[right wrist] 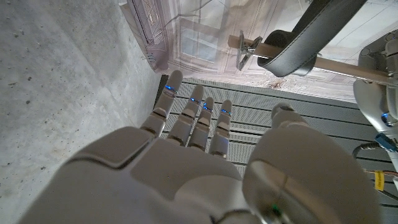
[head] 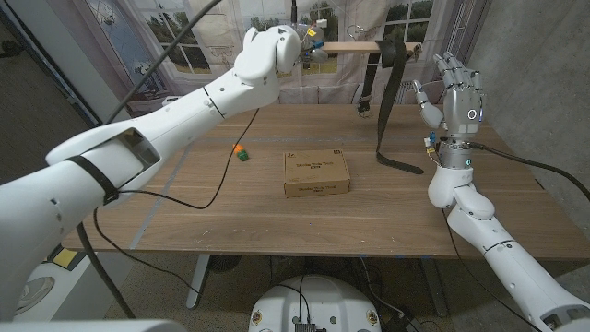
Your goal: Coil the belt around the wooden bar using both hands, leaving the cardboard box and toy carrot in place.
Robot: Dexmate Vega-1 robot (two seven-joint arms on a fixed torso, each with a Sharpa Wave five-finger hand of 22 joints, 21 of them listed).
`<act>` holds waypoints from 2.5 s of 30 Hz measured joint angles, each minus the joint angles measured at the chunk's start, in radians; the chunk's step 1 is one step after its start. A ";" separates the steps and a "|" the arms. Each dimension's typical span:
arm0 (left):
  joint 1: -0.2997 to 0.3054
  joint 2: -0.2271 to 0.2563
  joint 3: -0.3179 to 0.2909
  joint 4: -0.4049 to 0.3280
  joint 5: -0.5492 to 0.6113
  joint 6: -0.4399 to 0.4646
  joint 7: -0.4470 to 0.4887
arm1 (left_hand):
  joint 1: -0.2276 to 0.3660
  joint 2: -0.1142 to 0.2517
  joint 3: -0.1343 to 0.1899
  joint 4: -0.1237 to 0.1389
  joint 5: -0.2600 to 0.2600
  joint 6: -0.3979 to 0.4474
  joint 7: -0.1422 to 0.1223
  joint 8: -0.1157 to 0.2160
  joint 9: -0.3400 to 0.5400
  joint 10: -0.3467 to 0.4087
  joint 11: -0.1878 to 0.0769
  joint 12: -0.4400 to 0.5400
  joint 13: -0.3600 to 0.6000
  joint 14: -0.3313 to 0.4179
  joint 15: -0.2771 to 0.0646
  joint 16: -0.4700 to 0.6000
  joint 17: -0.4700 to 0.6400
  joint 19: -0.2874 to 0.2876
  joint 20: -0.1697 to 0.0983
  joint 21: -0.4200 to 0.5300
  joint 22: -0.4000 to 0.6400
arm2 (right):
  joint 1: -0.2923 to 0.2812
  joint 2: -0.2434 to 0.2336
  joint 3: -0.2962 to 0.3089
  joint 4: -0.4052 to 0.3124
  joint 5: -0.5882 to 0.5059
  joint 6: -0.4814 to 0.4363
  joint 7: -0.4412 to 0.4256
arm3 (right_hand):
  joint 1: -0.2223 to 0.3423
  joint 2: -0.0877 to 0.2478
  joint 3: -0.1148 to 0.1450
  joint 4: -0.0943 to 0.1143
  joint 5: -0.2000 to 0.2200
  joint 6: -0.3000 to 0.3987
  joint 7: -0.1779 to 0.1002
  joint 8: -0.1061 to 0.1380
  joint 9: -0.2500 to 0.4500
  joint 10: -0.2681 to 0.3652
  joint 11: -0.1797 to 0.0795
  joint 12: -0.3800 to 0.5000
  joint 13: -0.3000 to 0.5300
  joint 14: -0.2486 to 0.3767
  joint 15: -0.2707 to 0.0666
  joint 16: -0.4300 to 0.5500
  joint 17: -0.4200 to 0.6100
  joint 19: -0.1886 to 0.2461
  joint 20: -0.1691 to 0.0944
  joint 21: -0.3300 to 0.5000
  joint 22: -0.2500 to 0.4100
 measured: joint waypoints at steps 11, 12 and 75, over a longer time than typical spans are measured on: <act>0.105 0.050 -0.045 -0.157 0.050 0.052 -0.066 | 0.000 0.000 0.000 0.000 0.000 0.000 0.000 0.008 -0.001 0.000 0.000 0.000 0.000 0.000 0.000 0.000 -0.001 0.000 0.000 0.000 -0.003 | -0.056 -0.102 -0.005 -0.085 0.235 0.098 0.050 | -0.077 -0.023 -0.032 0.026 0.019 -0.019 -0.008 0.000 -0.005 -0.020 0.005 0.000 -0.012 -0.049 0.001 0.000 -0.029 -0.014 0.035 -0.038 0.000; 0.118 0.055 -0.051 -0.172 0.064 0.069 -0.082 | 0.000 0.000 0.000 0.000 0.000 0.000 0.000 0.008 -0.001 0.000 0.000 0.000 0.000 0.000 0.000 0.000 -0.002 0.000 0.000 0.000 -0.003 | -0.076 -0.140 0.003 -0.107 0.271 0.123 0.067 | -0.081 -0.026 -0.034 0.028 0.019 -0.020 -0.009 0.000 -0.005 -0.021 0.007 0.000 -0.012 -0.053 0.002 0.000 -0.030 -0.016 0.038 -0.042 0.000; 0.504 0.036 -0.245 -0.256 0.526 -0.016 -0.568 | -0.008 -0.006 -0.002 -0.013 0.000 0.026 -0.018 -0.006 -0.048 -0.013 0.008 0.000 -0.003 -0.007 0.000 -0.013 -0.015 -0.015 0.004 -0.004 -0.023 | -0.148 -0.031 0.267 -0.107 1.200 0.655 0.806 | -0.243 -0.005 -0.089 0.069 0.084 -0.043 -0.007 0.008 -0.018 -0.083 0.019 0.012 -0.058 -0.194 0.005 0.005 -0.143 -0.135 0.024 -0.194 0.000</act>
